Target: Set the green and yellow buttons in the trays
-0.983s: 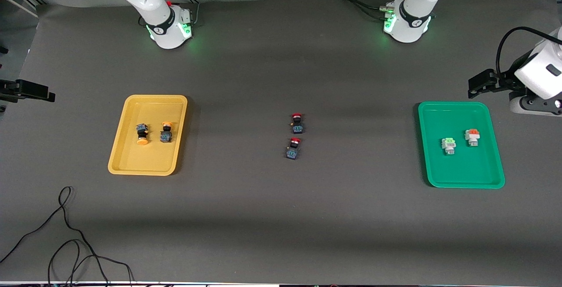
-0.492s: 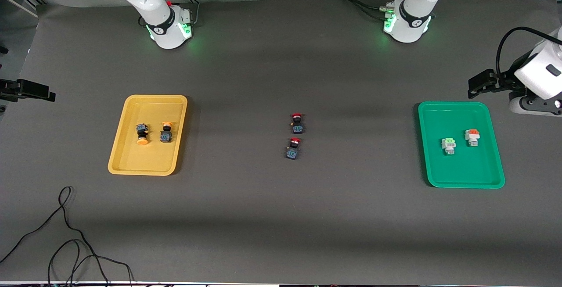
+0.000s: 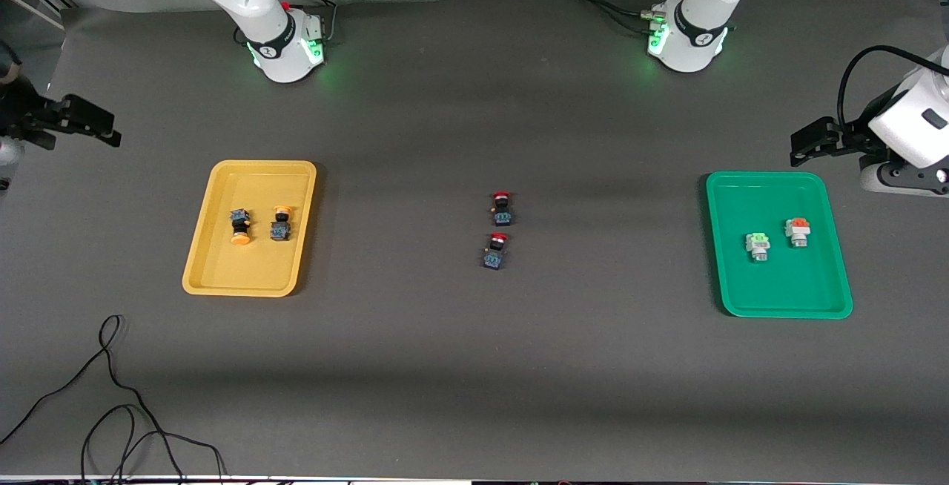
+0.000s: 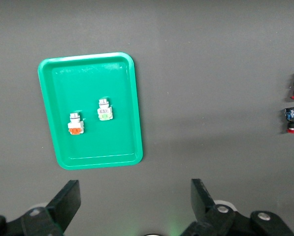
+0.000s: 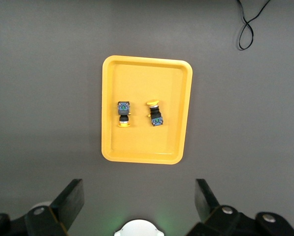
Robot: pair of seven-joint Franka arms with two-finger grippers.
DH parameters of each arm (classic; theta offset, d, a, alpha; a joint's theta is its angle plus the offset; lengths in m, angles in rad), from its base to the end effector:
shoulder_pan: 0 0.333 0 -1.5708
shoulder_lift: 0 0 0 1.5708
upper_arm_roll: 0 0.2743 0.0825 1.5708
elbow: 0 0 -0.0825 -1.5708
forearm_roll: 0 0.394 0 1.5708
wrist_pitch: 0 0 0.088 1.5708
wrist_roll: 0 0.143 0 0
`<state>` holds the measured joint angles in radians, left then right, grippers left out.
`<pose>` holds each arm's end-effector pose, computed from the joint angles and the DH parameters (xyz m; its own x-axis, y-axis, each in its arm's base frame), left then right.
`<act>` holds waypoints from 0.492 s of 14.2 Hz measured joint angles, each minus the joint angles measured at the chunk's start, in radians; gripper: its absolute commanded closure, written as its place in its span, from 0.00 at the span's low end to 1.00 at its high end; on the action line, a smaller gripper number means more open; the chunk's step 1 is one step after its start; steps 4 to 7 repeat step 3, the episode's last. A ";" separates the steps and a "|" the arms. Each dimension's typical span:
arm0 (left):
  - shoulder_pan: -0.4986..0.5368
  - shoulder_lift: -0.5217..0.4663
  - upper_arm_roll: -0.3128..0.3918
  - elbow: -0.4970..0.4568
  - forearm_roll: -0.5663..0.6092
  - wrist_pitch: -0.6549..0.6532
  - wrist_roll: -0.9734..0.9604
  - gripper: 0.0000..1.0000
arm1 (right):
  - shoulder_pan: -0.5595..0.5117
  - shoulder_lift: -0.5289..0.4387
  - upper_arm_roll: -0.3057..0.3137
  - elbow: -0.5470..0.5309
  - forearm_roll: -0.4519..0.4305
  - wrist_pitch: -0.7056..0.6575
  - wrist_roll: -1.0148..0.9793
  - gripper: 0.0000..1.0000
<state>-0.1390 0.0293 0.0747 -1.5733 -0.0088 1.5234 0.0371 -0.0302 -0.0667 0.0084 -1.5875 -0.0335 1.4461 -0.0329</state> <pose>0.5620 -0.0379 0.5252 0.9917 -0.1013 -0.0787 -0.1009 -0.9949 0.0095 0.5303 -0.0166 0.5652 0.9971 0.0069 -0.0756 0.0093 -0.9995 0.0315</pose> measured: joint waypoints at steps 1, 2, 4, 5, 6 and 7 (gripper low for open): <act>0.000 0.000 0.000 0.000 0.000 0.000 0.000 0.00 | 0.000 -0.003 -0.003 0.000 0.000 0.004 0.000 0.00; 0.000 0.000 0.000 0.000 0.000 0.000 0.000 0.00 | -0.001 -0.002 -0.008 0.002 0.000 0.006 0.000 0.00; 0.000 0.000 0.000 0.000 0.000 0.000 0.000 0.00 | -0.001 -0.003 -0.012 0.004 0.001 0.006 0.000 0.00; 0.000 0.000 0.000 0.000 0.000 0.000 0.000 0.00 | -0.001 -0.003 -0.012 0.004 0.001 0.006 0.000 0.00; 0.000 0.000 0.000 0.000 0.000 0.000 0.000 0.00 | -0.001 -0.003 -0.012 0.004 0.001 0.006 0.000 0.00; 0.000 0.000 0.000 0.000 0.000 0.000 0.000 0.00 | -0.001 -0.003 -0.012 0.004 0.001 0.006 0.000 0.00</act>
